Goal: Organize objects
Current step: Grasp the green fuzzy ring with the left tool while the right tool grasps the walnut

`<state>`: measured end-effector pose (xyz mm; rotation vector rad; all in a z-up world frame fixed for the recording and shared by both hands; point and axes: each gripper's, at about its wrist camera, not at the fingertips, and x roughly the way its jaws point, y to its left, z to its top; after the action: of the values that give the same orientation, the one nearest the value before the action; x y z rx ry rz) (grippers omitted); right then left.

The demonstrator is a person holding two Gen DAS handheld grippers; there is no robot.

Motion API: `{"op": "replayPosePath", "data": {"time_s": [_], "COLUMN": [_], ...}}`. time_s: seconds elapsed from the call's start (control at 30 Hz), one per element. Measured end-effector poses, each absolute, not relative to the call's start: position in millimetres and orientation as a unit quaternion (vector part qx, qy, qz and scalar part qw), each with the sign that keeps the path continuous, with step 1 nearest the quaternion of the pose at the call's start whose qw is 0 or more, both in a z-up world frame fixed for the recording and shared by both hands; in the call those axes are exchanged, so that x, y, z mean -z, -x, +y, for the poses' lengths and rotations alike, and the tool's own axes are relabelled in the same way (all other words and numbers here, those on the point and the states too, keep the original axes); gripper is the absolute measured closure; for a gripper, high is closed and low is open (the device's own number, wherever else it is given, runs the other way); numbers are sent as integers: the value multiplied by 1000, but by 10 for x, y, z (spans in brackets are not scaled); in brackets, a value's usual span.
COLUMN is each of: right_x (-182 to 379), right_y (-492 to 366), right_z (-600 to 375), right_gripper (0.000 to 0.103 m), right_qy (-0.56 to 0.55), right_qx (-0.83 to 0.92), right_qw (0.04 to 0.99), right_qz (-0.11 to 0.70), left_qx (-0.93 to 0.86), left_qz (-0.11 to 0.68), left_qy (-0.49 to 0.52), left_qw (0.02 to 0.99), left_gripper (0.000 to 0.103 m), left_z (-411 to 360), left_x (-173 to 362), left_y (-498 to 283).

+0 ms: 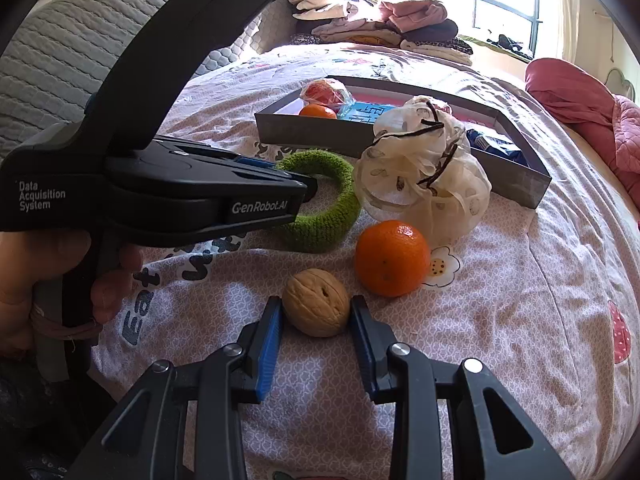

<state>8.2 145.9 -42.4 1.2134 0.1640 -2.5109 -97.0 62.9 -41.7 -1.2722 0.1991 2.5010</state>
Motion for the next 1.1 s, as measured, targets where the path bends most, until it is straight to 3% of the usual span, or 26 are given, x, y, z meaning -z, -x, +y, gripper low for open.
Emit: {"op": "replayPosePath", "data": {"time_s": [1.1], "right_x": [208], "right_y": [-142], "right_z": [1623], "right_gripper": [69], "right_qy": [-406], "right_qx": [898], "right_qw": [168], "right_qz": [35], "left_qx": [-904], "left_qz": [69], "left_qy": [392], "left_qw": [158], "left_gripper": [90], "left_z": [516], "left_x": [12], "left_y": [826]}}
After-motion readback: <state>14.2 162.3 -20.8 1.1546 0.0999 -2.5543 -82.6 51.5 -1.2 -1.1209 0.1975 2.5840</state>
